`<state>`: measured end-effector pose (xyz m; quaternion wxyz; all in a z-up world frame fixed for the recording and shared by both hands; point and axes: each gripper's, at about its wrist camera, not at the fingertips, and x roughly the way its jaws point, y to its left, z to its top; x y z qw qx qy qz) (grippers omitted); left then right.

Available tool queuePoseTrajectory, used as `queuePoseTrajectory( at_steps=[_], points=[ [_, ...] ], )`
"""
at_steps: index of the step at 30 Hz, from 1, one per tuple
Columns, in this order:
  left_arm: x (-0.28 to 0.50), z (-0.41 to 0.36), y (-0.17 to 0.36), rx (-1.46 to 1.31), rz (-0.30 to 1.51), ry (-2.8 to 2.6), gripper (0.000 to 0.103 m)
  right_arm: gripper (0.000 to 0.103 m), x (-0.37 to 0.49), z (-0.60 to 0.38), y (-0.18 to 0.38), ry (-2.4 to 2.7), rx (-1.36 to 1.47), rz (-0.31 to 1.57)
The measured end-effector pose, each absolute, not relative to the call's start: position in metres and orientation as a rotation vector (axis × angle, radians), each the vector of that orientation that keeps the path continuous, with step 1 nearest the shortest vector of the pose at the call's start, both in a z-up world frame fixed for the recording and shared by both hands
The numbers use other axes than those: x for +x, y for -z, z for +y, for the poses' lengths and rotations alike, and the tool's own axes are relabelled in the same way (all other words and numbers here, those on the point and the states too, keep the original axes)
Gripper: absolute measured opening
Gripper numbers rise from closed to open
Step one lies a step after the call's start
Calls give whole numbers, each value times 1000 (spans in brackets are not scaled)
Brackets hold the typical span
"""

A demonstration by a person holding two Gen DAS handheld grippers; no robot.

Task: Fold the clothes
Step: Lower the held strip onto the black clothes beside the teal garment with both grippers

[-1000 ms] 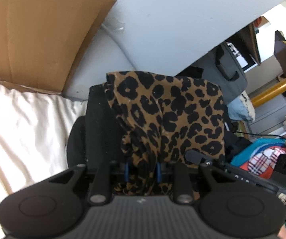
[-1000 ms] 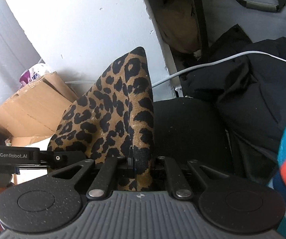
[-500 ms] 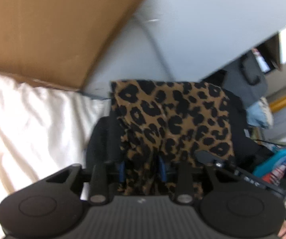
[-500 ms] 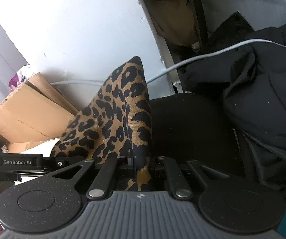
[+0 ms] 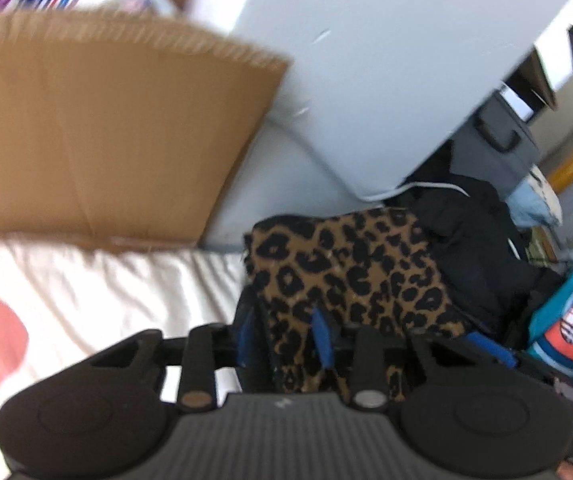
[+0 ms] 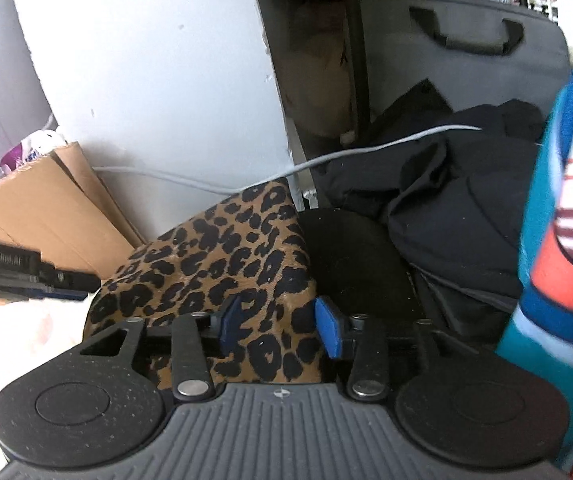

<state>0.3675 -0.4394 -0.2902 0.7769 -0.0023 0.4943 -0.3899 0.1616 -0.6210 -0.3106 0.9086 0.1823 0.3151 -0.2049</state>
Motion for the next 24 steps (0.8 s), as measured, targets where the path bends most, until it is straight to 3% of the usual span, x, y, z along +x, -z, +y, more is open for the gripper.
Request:
queuePoseTrajectory(
  at_steps=[5, 24],
  points=[
    [365, -449, 280, 71, 1022, 913, 20, 48, 156, -605, 312, 406, 372, 643],
    [340, -464, 332, 165, 1019, 932, 9, 48, 188, -571, 320, 354, 326, 675]
  ],
)
